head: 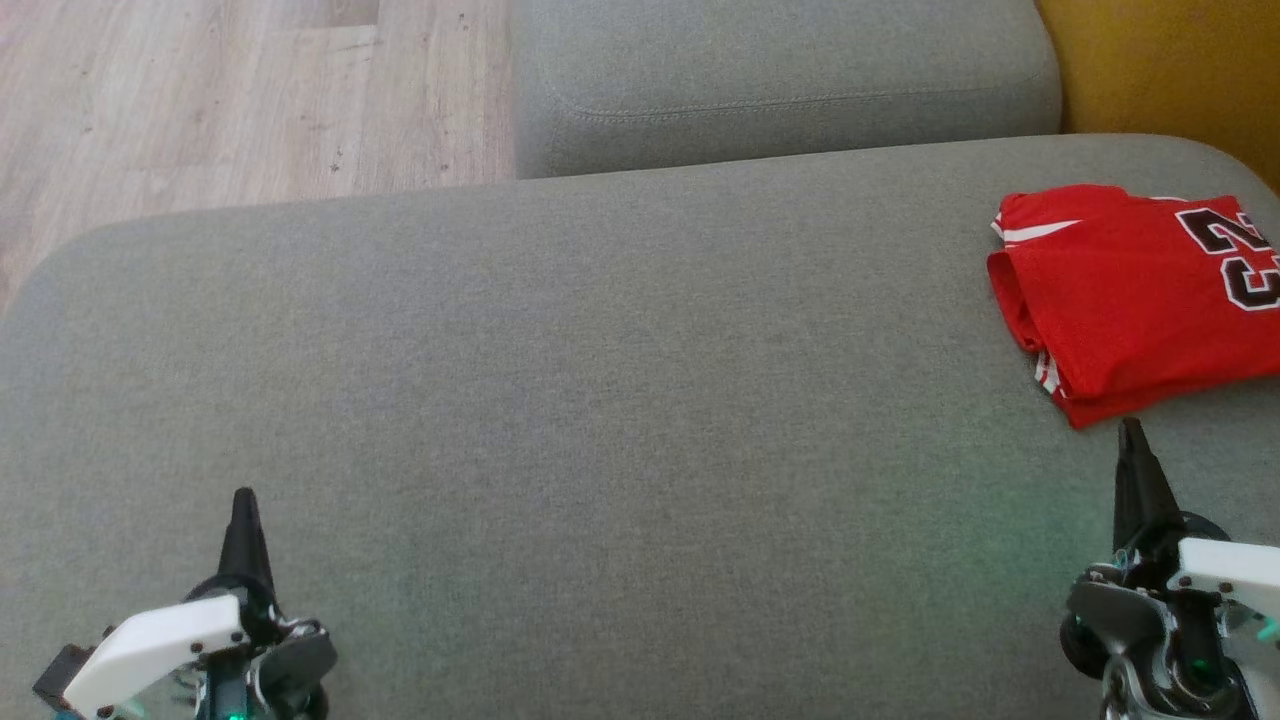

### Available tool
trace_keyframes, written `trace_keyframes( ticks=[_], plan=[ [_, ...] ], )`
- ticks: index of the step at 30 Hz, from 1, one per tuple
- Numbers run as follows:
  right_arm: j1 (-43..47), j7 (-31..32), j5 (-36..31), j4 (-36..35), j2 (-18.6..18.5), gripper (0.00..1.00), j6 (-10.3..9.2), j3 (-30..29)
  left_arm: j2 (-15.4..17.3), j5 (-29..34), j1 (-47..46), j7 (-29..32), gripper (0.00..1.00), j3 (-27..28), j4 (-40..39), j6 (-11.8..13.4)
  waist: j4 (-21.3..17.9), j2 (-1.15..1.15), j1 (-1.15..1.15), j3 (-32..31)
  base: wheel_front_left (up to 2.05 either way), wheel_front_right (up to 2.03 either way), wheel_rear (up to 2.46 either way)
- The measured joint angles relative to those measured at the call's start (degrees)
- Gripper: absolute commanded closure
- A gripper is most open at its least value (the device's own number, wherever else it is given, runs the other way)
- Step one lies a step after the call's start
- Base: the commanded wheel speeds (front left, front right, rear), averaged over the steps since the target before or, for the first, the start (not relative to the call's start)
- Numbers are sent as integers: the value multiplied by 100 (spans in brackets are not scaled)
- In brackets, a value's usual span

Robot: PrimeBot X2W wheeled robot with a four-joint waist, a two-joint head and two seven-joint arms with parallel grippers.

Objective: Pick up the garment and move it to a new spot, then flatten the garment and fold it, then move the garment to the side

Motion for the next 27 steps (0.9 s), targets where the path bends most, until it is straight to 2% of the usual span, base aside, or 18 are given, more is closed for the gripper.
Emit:
trace_keyframes(
  ticks=[27],
  plan=[
    [0, 0, 0, 0, 2, 100, 0, -8, -4, 43, 0, 7, 100, 7, 0, 0, 0, 0, 0, 0, 0, 0, 0]
  ],
)
